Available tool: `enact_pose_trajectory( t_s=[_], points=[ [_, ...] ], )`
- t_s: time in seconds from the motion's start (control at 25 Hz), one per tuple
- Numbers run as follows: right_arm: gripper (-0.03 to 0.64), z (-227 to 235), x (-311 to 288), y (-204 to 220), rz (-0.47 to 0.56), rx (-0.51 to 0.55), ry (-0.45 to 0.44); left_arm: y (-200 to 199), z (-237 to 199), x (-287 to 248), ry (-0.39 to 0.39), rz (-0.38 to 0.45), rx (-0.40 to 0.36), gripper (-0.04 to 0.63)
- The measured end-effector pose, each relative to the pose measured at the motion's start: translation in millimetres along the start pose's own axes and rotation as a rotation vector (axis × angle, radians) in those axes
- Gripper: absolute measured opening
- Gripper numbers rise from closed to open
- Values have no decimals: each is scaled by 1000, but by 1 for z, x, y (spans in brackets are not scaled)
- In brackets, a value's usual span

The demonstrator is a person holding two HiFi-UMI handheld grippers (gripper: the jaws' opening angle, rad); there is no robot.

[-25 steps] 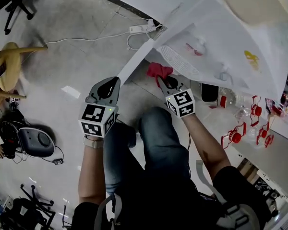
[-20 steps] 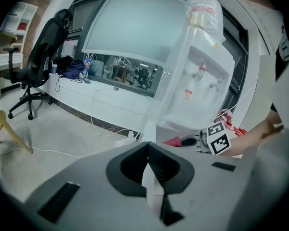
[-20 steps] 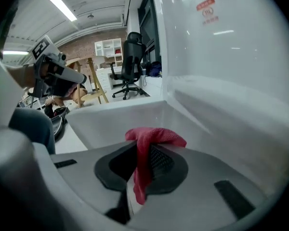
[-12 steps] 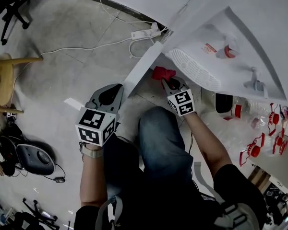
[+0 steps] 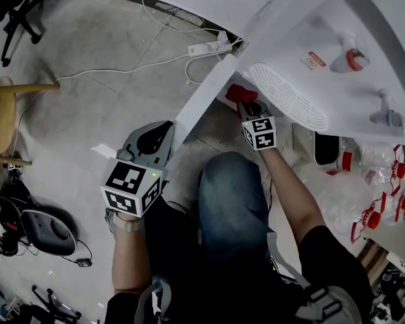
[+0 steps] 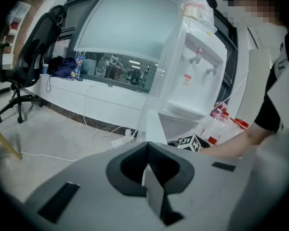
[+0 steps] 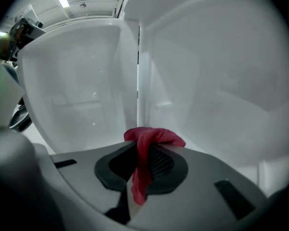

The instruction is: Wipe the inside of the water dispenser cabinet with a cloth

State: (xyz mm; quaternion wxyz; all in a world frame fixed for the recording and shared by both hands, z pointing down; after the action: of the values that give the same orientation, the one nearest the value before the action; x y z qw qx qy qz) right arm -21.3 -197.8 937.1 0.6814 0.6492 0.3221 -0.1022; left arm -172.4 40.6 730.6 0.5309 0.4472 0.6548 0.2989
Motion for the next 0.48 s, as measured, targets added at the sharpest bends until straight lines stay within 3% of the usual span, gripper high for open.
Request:
enact_pose_trajectory(
  t_s=[0.28,0.48],
  points=[
    [46,11,-37,19,-20,-2,74,2,0,2,4,17,-44,8],
    [46,20,-59,34,-55,-18,134,3,-1,4,11,34,-25,9]
  ],
)
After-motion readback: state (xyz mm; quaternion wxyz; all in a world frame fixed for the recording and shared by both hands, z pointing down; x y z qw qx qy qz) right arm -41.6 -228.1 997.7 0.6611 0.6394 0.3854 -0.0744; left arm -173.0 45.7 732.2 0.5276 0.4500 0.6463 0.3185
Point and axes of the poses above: the fingertips, and each gripper's own axes: x backward along the fingers, z to its right, y out of its underside, the point moved 6 cm from there along x, backward along the fingers, and after that the axes turned 4 degrees about z, right-handed, at the moved point
